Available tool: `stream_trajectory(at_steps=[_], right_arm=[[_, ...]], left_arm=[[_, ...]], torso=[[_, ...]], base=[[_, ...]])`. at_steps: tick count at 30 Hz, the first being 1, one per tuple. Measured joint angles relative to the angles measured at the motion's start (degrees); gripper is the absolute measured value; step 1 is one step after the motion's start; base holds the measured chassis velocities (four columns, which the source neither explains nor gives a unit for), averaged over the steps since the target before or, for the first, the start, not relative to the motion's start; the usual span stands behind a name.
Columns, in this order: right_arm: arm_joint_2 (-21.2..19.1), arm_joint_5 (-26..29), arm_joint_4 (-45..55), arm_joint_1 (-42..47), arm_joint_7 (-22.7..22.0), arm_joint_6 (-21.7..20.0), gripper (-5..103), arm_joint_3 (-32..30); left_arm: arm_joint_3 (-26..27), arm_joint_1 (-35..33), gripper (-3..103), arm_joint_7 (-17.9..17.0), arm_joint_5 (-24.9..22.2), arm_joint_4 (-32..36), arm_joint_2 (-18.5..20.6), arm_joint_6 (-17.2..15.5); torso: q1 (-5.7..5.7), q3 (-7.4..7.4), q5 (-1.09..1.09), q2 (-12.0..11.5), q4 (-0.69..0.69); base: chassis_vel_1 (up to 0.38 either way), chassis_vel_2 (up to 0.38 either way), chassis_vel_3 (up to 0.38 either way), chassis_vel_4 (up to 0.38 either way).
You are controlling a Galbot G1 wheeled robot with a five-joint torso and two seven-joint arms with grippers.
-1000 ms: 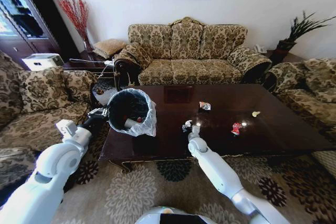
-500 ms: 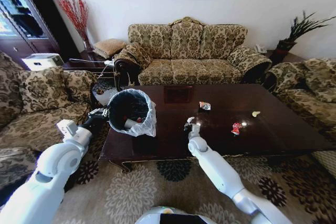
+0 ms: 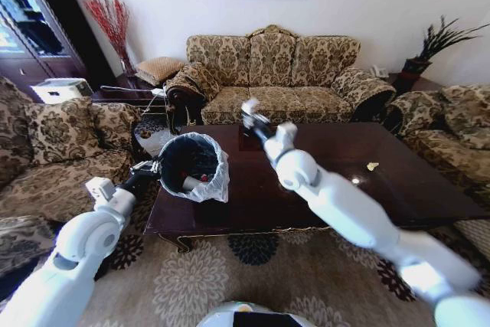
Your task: Move to the front of the table and place the trash on the table into the trash bin.
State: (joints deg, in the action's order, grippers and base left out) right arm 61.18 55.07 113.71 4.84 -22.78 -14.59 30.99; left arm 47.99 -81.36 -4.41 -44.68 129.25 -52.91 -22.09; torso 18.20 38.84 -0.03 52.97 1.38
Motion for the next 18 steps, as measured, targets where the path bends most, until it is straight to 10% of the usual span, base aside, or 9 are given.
stream_trajectory(at_steps=[11, 18], right_arm=[[3.1, 1.4, 3.0, -0.8, -0.7, -5.7, 8, 9.9], [3.1, 1.3, 3.0, -0.3, -1.3, -6.4, 41, 9.9]], left_arm=[[0.5, -0.1, 3, -0.2, -0.1, 0.0, -0.2, -0.4], [-0.1, 0.6, 3, -0.4, -0.2, -0.4, 0.2, -0.5]], torso=[[0.00, 0.00, 0.04, 0.0, -0.04], [0.00, 0.00, 0.02, 0.0, -0.02]], base=[[0.000, 0.000, 0.000, 0.000], [0.000, 0.000, 0.000, 0.000]])
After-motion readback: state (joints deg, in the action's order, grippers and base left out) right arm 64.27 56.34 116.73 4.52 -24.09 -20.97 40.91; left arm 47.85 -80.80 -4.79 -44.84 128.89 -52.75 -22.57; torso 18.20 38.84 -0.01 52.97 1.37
